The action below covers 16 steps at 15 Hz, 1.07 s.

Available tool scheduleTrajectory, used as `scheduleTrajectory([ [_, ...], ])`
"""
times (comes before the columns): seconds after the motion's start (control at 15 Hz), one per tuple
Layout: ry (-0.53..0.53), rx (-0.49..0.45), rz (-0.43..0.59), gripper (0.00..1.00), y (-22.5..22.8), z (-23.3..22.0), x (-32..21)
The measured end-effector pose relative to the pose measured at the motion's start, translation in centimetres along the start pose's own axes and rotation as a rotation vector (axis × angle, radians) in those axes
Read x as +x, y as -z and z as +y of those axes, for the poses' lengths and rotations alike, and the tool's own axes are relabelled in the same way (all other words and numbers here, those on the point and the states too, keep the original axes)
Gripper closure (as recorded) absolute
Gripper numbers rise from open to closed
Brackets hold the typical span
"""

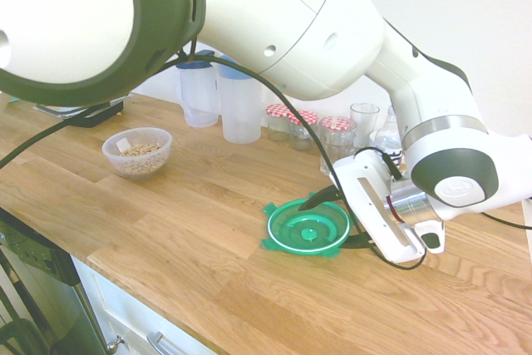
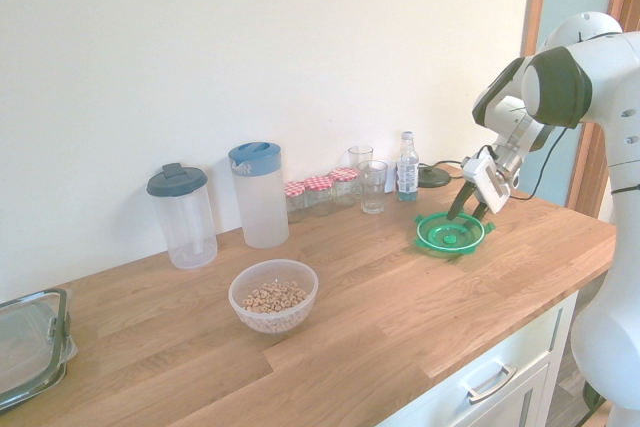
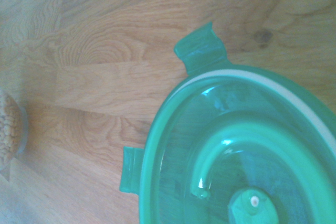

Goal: Cover the lid of food container

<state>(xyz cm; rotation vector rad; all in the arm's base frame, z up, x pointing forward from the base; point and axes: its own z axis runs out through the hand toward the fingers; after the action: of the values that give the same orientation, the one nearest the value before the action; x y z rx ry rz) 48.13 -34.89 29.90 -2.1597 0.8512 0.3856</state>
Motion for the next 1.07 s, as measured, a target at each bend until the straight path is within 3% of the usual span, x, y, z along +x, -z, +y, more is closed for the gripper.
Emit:
scheduleTrajectory([
  [1.07, -0.018, -0.017, 0.005, 1.00, -1.8, -0.1, 0.2],
])
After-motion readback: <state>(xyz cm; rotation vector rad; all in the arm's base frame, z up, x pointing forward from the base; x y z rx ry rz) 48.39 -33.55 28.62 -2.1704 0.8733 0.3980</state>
